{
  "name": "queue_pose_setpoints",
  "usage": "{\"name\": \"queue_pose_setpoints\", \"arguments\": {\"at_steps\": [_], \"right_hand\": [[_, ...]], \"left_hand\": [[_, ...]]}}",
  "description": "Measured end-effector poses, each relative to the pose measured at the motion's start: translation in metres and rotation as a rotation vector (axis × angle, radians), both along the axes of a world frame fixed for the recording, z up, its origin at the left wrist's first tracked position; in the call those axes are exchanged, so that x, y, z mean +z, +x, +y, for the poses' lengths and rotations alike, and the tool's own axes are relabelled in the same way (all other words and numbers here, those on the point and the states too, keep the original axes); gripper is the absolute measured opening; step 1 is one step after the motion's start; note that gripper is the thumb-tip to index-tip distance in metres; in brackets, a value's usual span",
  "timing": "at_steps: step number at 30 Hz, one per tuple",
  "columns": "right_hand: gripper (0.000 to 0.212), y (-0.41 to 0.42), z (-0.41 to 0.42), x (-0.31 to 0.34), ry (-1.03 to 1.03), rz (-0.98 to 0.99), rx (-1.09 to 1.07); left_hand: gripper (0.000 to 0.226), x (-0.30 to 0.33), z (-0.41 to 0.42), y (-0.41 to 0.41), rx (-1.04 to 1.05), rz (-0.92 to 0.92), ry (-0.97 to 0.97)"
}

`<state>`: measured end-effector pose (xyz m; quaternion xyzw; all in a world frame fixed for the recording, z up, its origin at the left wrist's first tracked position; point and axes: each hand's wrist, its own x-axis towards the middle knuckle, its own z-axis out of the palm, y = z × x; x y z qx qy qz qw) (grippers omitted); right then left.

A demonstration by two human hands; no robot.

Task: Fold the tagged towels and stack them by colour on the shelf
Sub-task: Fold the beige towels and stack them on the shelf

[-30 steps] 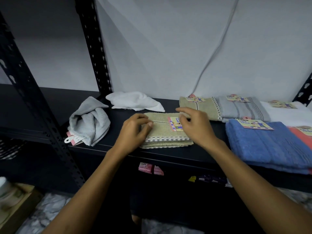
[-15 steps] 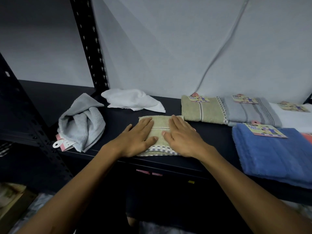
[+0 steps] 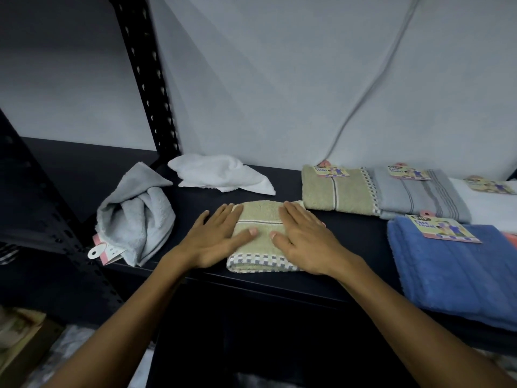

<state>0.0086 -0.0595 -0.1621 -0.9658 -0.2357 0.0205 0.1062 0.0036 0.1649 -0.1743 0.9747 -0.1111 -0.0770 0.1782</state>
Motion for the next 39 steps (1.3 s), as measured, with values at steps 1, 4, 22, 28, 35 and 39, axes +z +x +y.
{"name": "queue_pose_setpoints", "arguments": {"at_steps": [1, 4, 22, 28, 35, 39], "right_hand": [[0.064, 0.0, -0.002, 0.001, 0.067, -0.041, 0.01], [0.054, -0.004, -0.004, -0.002, 0.206, -0.243, -0.041], [0.024, -0.147, -0.034, -0.029, 1.263, 0.195, -0.575], [0.031, -0.153, -0.035, -0.031, 1.378, 0.25, -0.547], [0.067, -0.148, -0.043, -0.031, 1.464, 0.24, -0.545], [0.067, -0.145, -0.051, -0.033, 1.239, 0.214, -0.45]], "left_hand": [[0.086, 0.0, 0.0, 0.0, 0.034, -0.019, -0.107], [0.042, 0.0, 0.003, -0.001, 0.149, -0.17, -0.409], [0.031, -0.014, -0.072, -0.132, 0.577, -0.157, -1.079], [0.046, -0.012, -0.089, -0.14, 0.493, -0.006, -1.347], [0.067, -0.014, -0.086, -0.137, 0.357, 0.006, -1.36], [0.067, -0.014, -0.082, -0.135, 0.297, 0.064, -1.298]]}}
